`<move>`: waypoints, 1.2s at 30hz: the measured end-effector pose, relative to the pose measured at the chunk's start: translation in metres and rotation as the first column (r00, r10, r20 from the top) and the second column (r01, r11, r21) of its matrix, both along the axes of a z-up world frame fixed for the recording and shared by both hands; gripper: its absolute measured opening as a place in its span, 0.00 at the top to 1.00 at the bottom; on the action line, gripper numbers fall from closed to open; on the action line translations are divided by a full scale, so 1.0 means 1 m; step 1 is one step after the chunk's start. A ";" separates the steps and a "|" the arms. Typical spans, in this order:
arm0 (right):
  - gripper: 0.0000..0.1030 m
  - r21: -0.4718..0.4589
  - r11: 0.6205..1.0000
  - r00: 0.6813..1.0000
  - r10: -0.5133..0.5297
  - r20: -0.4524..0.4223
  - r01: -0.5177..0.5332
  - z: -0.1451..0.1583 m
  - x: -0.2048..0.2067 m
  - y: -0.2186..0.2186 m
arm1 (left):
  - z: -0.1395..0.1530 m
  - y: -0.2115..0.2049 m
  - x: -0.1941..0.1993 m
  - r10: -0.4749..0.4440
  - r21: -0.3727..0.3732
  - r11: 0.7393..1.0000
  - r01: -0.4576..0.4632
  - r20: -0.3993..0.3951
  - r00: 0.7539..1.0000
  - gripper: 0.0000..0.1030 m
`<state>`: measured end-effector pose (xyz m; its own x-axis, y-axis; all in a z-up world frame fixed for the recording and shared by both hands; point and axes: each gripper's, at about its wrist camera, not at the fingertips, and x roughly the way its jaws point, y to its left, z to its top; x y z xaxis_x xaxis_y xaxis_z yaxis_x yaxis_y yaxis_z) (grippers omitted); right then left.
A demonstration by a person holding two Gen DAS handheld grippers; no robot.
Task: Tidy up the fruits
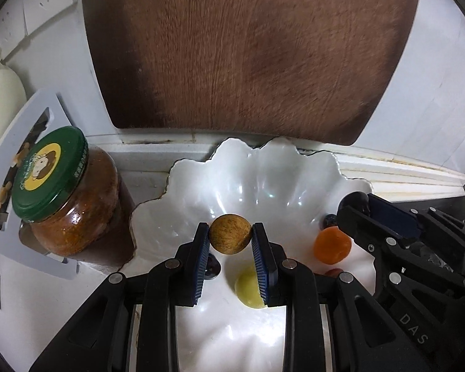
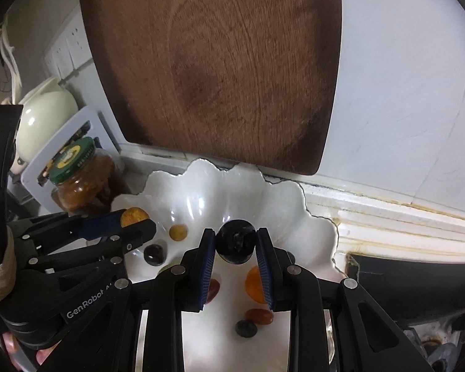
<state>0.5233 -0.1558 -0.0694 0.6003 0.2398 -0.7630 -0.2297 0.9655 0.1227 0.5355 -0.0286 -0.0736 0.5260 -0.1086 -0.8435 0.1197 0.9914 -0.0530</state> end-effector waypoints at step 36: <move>0.36 0.003 0.979 0.942 -0.196 0.271 0.203 0.076 -0.195 -0.041 | 0.094 0.017 -0.203 0.039 0.078 0.994 -0.077 0.408 0.912 0.01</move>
<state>0.3283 -0.1965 0.0063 0.8176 0.0771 -0.5706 -0.0529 0.9969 0.0589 0.3329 -0.0112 0.0206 0.8278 -0.0009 -0.5610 0.0539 0.9955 0.0779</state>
